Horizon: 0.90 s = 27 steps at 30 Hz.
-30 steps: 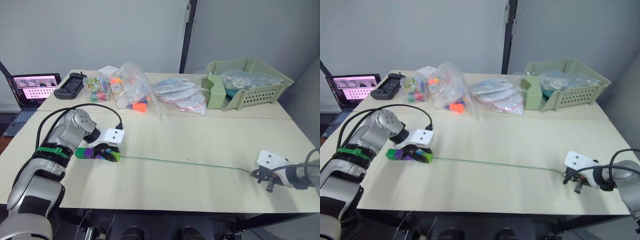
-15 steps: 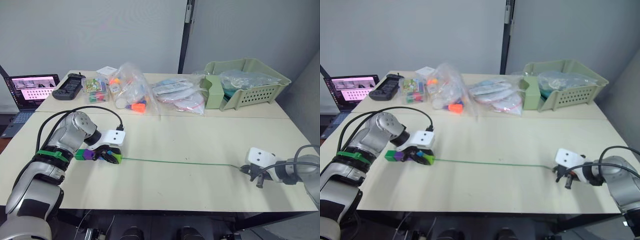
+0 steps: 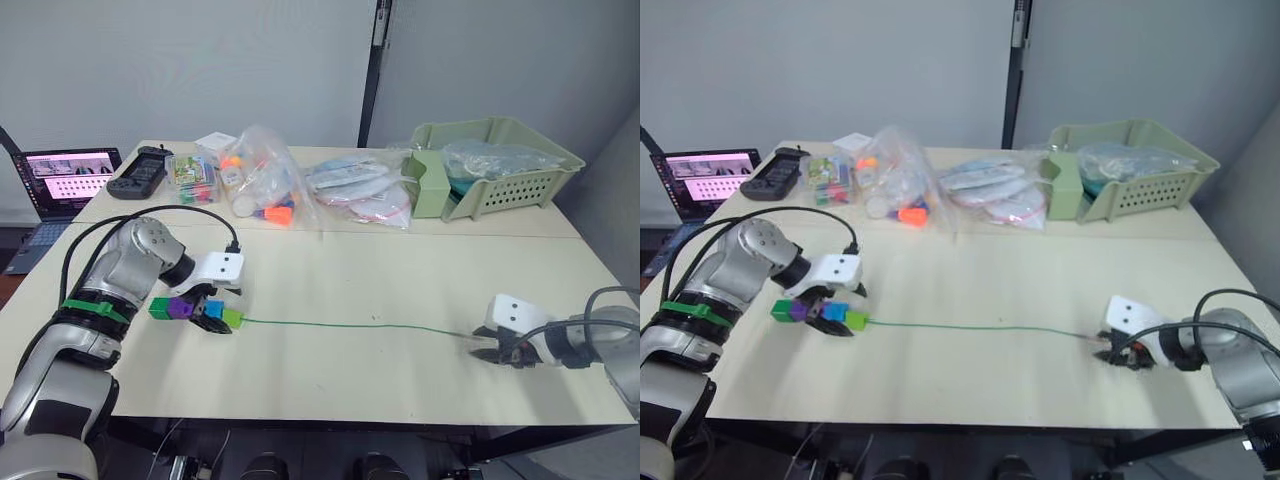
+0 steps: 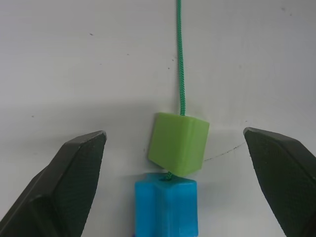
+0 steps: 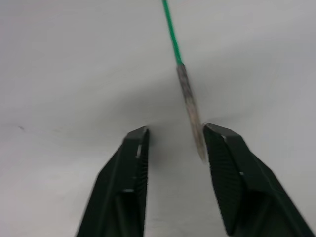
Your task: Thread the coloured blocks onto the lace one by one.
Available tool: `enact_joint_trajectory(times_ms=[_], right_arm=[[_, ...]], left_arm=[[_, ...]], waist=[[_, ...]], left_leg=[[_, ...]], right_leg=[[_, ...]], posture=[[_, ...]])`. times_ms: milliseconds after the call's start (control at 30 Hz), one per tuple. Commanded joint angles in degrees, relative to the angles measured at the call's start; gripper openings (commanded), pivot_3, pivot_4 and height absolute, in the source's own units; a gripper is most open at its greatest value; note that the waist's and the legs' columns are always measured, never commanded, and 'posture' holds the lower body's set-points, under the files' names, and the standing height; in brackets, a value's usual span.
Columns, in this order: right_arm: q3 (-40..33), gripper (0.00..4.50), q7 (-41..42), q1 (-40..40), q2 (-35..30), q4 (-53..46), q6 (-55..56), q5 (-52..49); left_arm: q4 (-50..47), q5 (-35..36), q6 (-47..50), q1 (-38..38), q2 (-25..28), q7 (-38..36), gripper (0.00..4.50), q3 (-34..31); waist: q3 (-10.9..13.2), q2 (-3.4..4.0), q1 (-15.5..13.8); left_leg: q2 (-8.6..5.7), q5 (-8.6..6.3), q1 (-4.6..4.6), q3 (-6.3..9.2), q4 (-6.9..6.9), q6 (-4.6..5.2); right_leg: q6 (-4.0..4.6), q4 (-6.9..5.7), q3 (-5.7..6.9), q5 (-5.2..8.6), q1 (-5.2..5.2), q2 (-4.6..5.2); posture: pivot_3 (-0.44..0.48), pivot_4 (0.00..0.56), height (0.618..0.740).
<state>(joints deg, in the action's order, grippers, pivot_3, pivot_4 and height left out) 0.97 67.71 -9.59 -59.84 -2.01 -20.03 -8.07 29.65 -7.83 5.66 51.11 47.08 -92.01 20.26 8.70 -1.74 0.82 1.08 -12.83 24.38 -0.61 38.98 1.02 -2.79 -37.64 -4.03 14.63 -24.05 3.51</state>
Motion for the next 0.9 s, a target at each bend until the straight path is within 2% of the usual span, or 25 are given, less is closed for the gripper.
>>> enact_joint_trajectory(times_ms=[33, 133, 300, 400, 500, 600, 700, 900], right_arm=[[-5.8, 3.43, 1.33, 1.1, -1.67, -4.83, -4.58, -5.15], [-11.48, 4.48, 2.27, 3.56, -2.15, -6.69, -7.79, -9.77], [-23.15, 4.48, 2.66, 9.53, -0.49, -6.56, -10.69, -16.38], [-28.52, 4.48, 1.3, 11.85, 0.82, -4.49, -11.73, -18.2], [-33.72, 4.48, 0.91, 15.47, 3.16, -2.43, -10.63, -19.38], [-35.62, 4.48, 0.7, 16.97, 4.7, -0.63, -9.69, -20.02], [-36.97, 4.48, 0.76, 16.54, 5.72, 1.97, -9.92, -21.27], [-34.83, 4.48, 0.95, 13.85, 5.04, 9.49, -5.33, -19.26]], left_arm=[[-0.63, 2.96, 1.71, 0.91, 0.98, 0.64, 4.5, -3.92], [-0.88, 6.57, 4.57, 0.5, 2.33, -0.1, 4.5, -7.24], [-6.28, 18.35, 10.85, -4.05, 7.66, -0.49, 4.5, -14.71], [-9.57, 23.23, 13.26, -10.07, 10.95, -0.49, 4.5, -19.37], [-11.17, 27.94, 18.86, -17.51, 12.58, 2.87, 4.5, -27.67], [-11.55, 27.96, 18.36, -25.83, 14.32, 5.79, 4.5, -32.25], [-11.08, 29.4, 17.9, -33.24, 13.31, 10.44, 4.5, -38.81], [-4.92, 27.75, 8.83, -41.06, 10.19, 19.68, 4.5, -45.78]], waist=[[0.0, 0.01, -0.04], [0.0, 0.0, -0.17], [0.01, -0.01, 0.1], [0.01, 0.0, 0.21], [0.01, 0.0, 0.06], [0.01, 0.0, 0.06], [0.01, 0.0, 0.04], [0.01, 0.0, -0.1]], left_leg=[[-0.01, 0.0, 0.01, 0.0, 0.0, 0.0], [-0.01, 0.0, 0.01, 0.02, 0.03, 0.0], [0.0, 0.0, -0.01, 0.08, -0.01, 0.0], [0.03, 0.0, -0.08, 0.09, -0.02, 0.0], [0.08, 0.0, -0.15, 0.02, -0.01, 0.0], [0.12, 0.0, -0.16, -0.02, -0.01, 0.0], [0.24, 0.0, -0.21, -0.15, -0.04, 0.0], [0.51, 0.0, -0.33, -0.42, -0.05, -0.02]], right_leg=[[0.0, 0.0, -0.02, 0.0, -0.03, 0.01], [0.0, -0.01, 0.0, 0.0, -0.01, 0.0], [0.0, -0.05, 0.02, 0.0, -0.02, 0.0], [0.01, -0.1, 0.01, 0.0, 0.01, 0.0], [0.03, -0.12, 0.01, 0.01, 0.04, -0.03], [0.03, -0.05, 0.01, 0.02, 0.04, -0.03], [0.06, 0.04, -0.02, 0.04, 0.04, -0.01], [0.14, 0.1, -0.02, 0.06, 0.09, -0.06]], posture=[[0.0, 0.15, 0.734], [0.0, 0.15, 0.734], [0.0, 0.15, 0.734], [0.0, 0.15, 0.734], [0.0, 0.15, 0.734], [0.0, 0.15, 0.734], [0.0, 0.15, 0.734], [0.0, 0.15, 0.734]])
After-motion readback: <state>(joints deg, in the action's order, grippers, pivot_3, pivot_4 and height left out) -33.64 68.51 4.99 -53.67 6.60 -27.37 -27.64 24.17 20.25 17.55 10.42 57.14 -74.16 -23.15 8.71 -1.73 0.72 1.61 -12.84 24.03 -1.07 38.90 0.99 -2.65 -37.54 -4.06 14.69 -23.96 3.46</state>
